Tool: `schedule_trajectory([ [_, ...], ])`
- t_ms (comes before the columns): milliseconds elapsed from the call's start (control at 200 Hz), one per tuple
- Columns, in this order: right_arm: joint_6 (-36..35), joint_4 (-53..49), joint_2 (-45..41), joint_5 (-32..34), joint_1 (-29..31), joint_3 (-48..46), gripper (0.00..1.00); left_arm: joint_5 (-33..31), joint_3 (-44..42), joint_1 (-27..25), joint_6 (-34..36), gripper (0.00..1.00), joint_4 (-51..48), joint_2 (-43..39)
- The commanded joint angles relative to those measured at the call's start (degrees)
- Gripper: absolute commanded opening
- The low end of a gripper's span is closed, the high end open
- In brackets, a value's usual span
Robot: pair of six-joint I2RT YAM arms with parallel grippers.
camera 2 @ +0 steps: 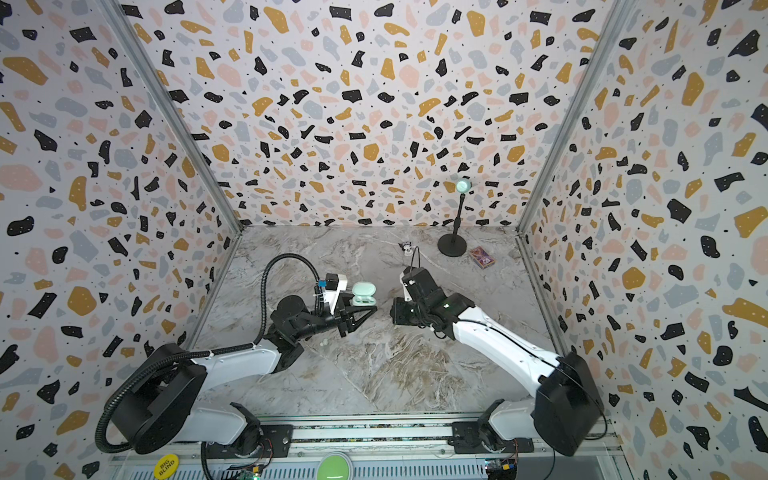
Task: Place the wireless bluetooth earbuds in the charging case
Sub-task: 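Carry the earbud with the right gripper to the open case in the left gripper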
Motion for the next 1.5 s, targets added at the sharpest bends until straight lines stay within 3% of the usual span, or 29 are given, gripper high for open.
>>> schedule_trajectory([
  [0, -4.9, -2.1, -7.9, -4.7, -1.5, -0.6, 0.12, 3.3, 2.9, -0.9, -1.6, 0.07, 7.5, 0.7],
  [225, -8.6, -2.3, -18.1, -14.6, -4.0, -1.0, 0.12, 4.9, 3.8, -3.4, -1.3, 0.07, 9.2, 1.2],
  [581, -12.6, -1.8, -21.3, -26.5, -4.1, 1.0, 0.11, 7.0, 8.0, -8.6, 5.2, 0.07, 4.1, 3.1],
  [1497, -11.7, 1.7, -21.8, -30.2, -6.2, 0.3, 0.11, 8.2, 8.4, -11.9, 9.6, 0.06, 2.2, 0.6],
])
